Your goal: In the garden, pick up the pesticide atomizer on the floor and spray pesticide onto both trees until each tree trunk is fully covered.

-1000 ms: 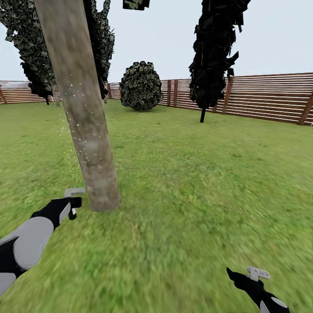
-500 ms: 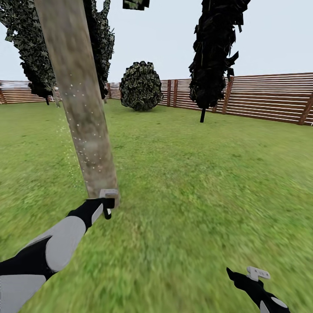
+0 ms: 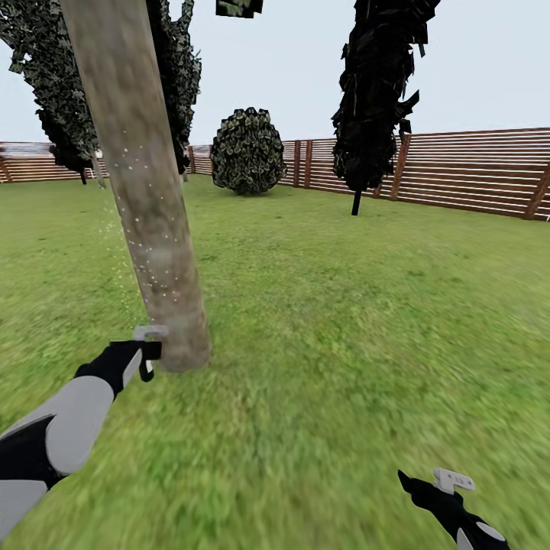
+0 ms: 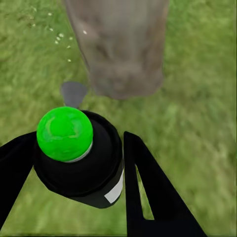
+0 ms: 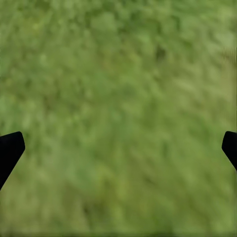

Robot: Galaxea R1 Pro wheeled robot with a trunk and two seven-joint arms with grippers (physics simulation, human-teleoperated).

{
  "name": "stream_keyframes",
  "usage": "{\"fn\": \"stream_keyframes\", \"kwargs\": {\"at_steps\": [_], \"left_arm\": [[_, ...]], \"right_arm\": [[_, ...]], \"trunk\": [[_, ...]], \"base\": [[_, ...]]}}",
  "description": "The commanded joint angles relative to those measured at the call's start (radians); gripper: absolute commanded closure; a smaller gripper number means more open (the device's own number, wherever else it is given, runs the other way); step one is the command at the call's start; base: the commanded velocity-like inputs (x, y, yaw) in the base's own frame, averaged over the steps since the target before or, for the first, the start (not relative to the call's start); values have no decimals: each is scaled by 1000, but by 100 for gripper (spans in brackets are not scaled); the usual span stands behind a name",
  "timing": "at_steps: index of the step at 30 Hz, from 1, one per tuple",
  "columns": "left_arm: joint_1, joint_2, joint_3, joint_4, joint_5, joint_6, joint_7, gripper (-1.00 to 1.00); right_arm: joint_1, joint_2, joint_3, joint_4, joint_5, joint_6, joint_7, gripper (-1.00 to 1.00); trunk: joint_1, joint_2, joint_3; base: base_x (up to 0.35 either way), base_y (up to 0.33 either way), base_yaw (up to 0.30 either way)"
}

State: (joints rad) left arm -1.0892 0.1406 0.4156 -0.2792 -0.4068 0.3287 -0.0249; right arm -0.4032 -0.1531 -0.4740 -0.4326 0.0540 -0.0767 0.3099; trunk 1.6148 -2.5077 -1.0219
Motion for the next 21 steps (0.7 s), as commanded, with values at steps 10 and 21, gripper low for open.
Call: {"fn": "stream_keyframes", "kwargs": {"at_steps": [10, 21], "left_arm": [[-39, -57, -7, -202, -1, 286, -2, 100], [-219, -55, -50, -236, -3, 432, -3, 100]], "right_arm": [[0, 0, 0, 0, 0, 1, -1, -100], [0, -1, 0, 0, 0, 0, -2, -100]], "trunk": [[0, 0, 0], [0, 0, 0]], "base": [[0, 0, 0], [0, 0, 0]]}}
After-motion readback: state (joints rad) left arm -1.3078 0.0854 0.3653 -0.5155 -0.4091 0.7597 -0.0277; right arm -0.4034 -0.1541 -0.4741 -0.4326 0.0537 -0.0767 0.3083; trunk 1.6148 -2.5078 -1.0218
